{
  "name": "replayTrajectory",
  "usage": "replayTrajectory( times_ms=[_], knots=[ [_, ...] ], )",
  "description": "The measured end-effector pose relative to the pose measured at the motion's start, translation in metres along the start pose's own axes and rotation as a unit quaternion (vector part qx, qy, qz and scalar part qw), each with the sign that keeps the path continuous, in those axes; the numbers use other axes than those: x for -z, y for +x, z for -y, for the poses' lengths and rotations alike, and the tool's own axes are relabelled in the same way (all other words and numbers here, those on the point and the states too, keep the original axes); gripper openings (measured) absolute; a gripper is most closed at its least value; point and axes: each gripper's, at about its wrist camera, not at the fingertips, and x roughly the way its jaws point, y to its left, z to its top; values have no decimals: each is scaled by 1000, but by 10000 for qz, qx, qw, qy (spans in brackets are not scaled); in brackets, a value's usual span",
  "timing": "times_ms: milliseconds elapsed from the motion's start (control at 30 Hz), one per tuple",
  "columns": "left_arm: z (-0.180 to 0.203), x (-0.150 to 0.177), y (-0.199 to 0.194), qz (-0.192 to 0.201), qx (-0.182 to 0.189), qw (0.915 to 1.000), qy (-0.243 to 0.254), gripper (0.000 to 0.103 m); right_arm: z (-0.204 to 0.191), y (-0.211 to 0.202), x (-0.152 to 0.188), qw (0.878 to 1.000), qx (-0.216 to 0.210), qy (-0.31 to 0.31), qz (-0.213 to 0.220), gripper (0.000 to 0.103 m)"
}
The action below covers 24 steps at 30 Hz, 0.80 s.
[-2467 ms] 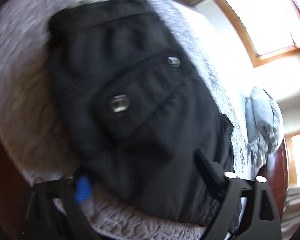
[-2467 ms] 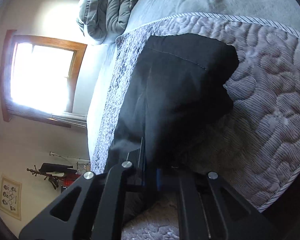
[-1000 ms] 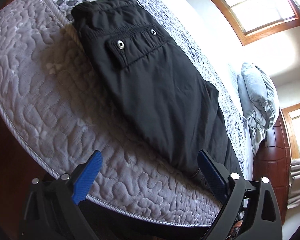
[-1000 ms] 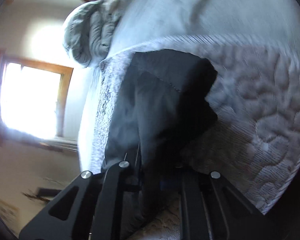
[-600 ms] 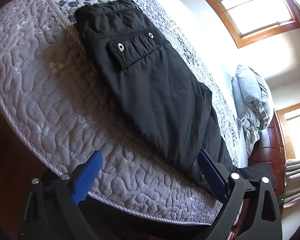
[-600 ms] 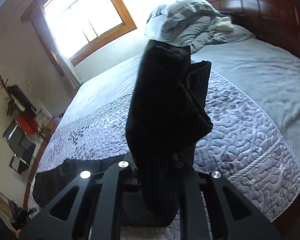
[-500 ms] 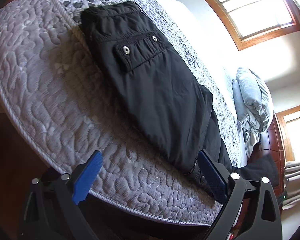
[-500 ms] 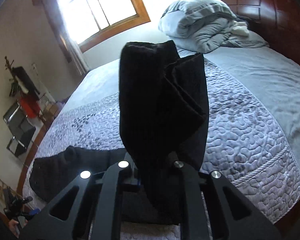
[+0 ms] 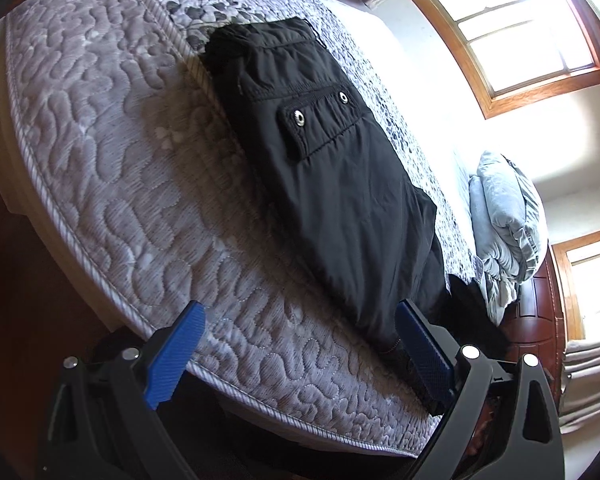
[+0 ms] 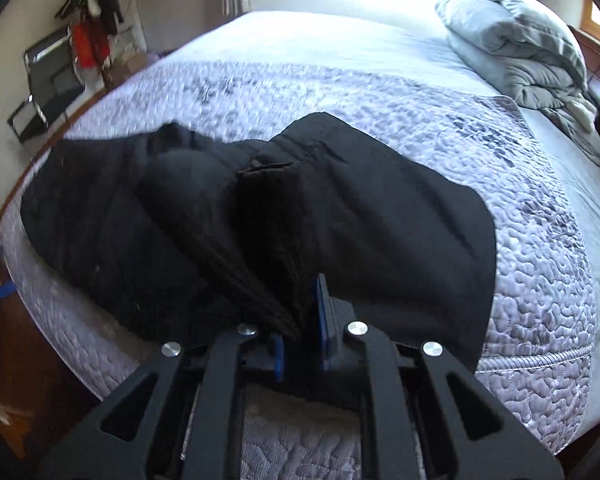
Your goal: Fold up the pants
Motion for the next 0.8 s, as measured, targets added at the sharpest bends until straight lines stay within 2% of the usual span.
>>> replayTrajectory(
  times_ms=[133, 433, 533, 633, 700, 800],
  knots=[
    [-8, -1, -3, 22, -13, 10000, -83, 96, -18, 7, 8, 9988, 219, -422, -108, 11],
    [-11, 5, 2, -87, -27, 9999, -147, 96, -38, 21, 22, 9951, 356, -908, -154, 14],
    [-11, 8, 5, -123, -27, 9998, -158, 96, -39, 27, 25, 9962, 214, -832, -157, 25],
    [-11, 10, 6, -150, -32, 9998, -156, 96, -38, 28, 29, 9964, -19, -811, -252, 42],
    [-11, 10, 6, -145, -45, 9997, -165, 96, -37, 24, 32, 9967, -324, -669, -313, 63],
    [-13, 9, 6, -135, -52, 9997, -201, 96, -32, 6, 35, 9957, -911, -161, -108, 66]
  ],
)
